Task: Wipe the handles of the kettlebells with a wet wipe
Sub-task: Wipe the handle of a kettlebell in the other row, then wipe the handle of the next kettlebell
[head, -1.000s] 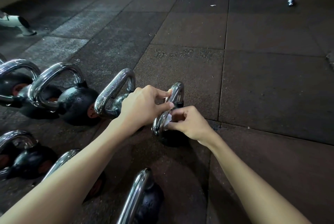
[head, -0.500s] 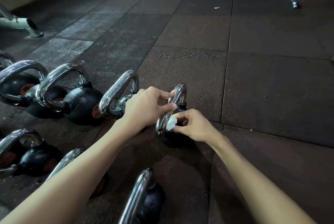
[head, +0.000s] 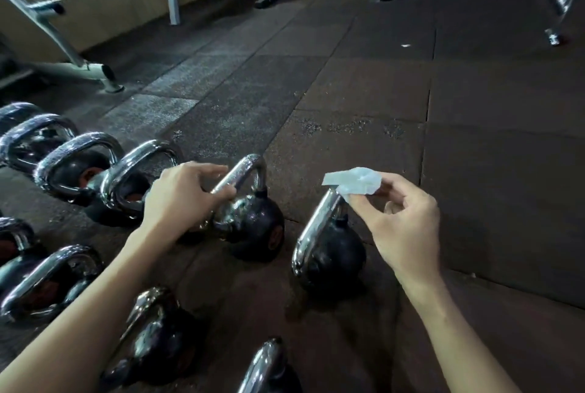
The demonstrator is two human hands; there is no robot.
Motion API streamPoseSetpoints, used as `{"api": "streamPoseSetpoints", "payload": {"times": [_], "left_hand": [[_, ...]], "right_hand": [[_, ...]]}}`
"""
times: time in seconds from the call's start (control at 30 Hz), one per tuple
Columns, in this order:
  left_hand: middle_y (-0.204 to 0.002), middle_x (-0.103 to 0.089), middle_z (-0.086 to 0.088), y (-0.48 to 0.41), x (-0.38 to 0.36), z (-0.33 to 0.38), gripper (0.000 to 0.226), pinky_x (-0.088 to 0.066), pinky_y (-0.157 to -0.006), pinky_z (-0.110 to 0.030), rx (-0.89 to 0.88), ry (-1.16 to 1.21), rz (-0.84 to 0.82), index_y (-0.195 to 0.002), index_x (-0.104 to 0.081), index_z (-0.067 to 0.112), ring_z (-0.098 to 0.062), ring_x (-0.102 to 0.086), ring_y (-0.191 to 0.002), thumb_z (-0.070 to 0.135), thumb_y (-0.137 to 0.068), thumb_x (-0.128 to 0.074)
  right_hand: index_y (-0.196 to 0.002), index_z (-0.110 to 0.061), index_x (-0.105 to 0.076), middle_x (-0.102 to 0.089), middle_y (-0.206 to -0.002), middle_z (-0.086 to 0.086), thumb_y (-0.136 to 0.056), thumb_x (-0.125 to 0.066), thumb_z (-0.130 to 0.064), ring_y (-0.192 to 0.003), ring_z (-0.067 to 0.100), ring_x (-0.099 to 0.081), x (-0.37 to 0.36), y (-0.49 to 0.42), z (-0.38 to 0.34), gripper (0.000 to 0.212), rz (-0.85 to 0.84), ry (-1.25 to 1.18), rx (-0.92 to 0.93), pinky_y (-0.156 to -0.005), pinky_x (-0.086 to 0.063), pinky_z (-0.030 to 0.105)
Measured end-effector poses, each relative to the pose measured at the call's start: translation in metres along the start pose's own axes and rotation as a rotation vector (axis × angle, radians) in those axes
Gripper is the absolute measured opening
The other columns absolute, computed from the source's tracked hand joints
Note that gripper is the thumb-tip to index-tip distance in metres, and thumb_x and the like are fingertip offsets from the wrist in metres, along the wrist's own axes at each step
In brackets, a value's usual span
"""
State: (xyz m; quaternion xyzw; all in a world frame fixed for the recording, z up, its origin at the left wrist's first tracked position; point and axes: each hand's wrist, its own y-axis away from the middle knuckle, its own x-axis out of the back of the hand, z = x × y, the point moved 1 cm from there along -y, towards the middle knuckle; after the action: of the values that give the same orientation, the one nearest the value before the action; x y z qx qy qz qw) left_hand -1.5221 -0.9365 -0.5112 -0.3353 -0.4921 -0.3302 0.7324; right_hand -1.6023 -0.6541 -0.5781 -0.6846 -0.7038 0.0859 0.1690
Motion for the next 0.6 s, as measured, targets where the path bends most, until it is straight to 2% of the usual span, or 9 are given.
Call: {"api": "streamPoseSetpoints", "payload": {"times": [0.07,0.17,0.23,0.3,0.37,0.47,0.6], "left_hand": [[-0.118,-0.075,0.016,-0.013,0.0,-0.014,0.054,-0.05,-0.09,-0.031,0.063,0.018,-0.083,-0.123,-0.073,0.041,-0.01,-0.066,-0.114,0.056,-0.072,-0.087],[-0.103,-0.076,0.022,-0.027,-0.008,-0.034,0.049,-0.044,-0.075,-0.018,0.109,0.111,-0.16,-0.114,-0.077,0.04,0.013,-0.058,-0.081,0.052,-0.068,-0.09],[-0.086,-0.074,0.027,-0.034,-0.016,-0.047,0.042,-0.046,-0.071,-0.014,0.143,0.167,-0.188,-0.104,-0.079,0.043,0.02,-0.055,-0.073,0.054,-0.065,-0.092],[-0.076,-0.072,0.03,-0.04,-0.024,-0.058,0.036,-0.056,-0.078,-0.022,0.168,0.222,-0.234,-0.095,-0.08,0.048,0.015,-0.063,-0.075,0.058,-0.062,-0.091],[-0.074,-0.072,0.031,-0.042,-0.029,-0.064,0.034,-0.059,-0.081,-0.026,0.186,0.271,-0.269,-0.093,-0.079,0.053,0.01,-0.068,-0.079,0.059,-0.061,-0.089],[-0.074,-0.072,0.026,-0.04,-0.036,-0.068,0.029,-0.055,-0.075,-0.024,0.188,0.343,-0.243,-0.093,-0.078,0.051,0.003,-0.068,-0.082,0.054,-0.066,-0.087],[-0.078,-0.072,0.026,-0.04,-0.04,-0.074,0.031,-0.045,-0.063,-0.021,0.206,0.462,-0.321,-0.097,-0.077,0.048,0.003,-0.064,-0.078,0.054,-0.068,-0.086]], "right_hand": [[-0.1,-0.031,-0.079,-0.076,-0.087,-0.022,-0.077,-0.089,-0.024,-0.072,-0.004,-0.069,-0.027,-0.013,-0.022,0.026,-0.105,0.047,0.084,-0.063,-0.051,0.016],[-0.096,-0.034,-0.08,-0.075,-0.084,-0.025,-0.075,-0.086,-0.025,-0.079,-0.006,-0.071,-0.077,-0.035,-0.037,0.023,-0.248,0.164,0.14,-0.072,-0.057,0.02],[-0.094,-0.036,-0.079,-0.074,-0.081,-0.025,-0.073,-0.079,-0.034,-0.077,-0.005,-0.07,-0.111,-0.051,-0.036,0.021,-0.34,0.263,0.151,-0.074,-0.058,0.026],[-0.094,-0.04,-0.077,-0.073,-0.079,-0.025,-0.07,-0.072,-0.045,-0.077,-0.003,-0.069,-0.143,-0.063,-0.033,0.025,-0.411,0.37,0.16,-0.073,-0.059,0.03],[-0.095,-0.042,-0.075,-0.073,-0.08,-0.022,-0.069,-0.067,-0.047,-0.078,0.0,-0.069,-0.171,-0.071,-0.031,0.028,-0.471,0.47,0.195,-0.072,-0.058,0.032],[-0.099,-0.041,-0.077,-0.073,-0.086,-0.016,-0.075,-0.071,-0.04,-0.082,0.006,-0.068,-0.2,-0.074,-0.032,0.025,-0.571,0.608,0.273,-0.072,-0.057,0.032],[-0.102,-0.036,-0.081,-0.071,-0.083,-0.016,-0.079,-0.081,-0.031,-0.075,0.004,-0.064,-0.215,-0.073,-0.032,0.024,-0.677,0.651,0.245,-0.068,-0.054,0.03]]}}
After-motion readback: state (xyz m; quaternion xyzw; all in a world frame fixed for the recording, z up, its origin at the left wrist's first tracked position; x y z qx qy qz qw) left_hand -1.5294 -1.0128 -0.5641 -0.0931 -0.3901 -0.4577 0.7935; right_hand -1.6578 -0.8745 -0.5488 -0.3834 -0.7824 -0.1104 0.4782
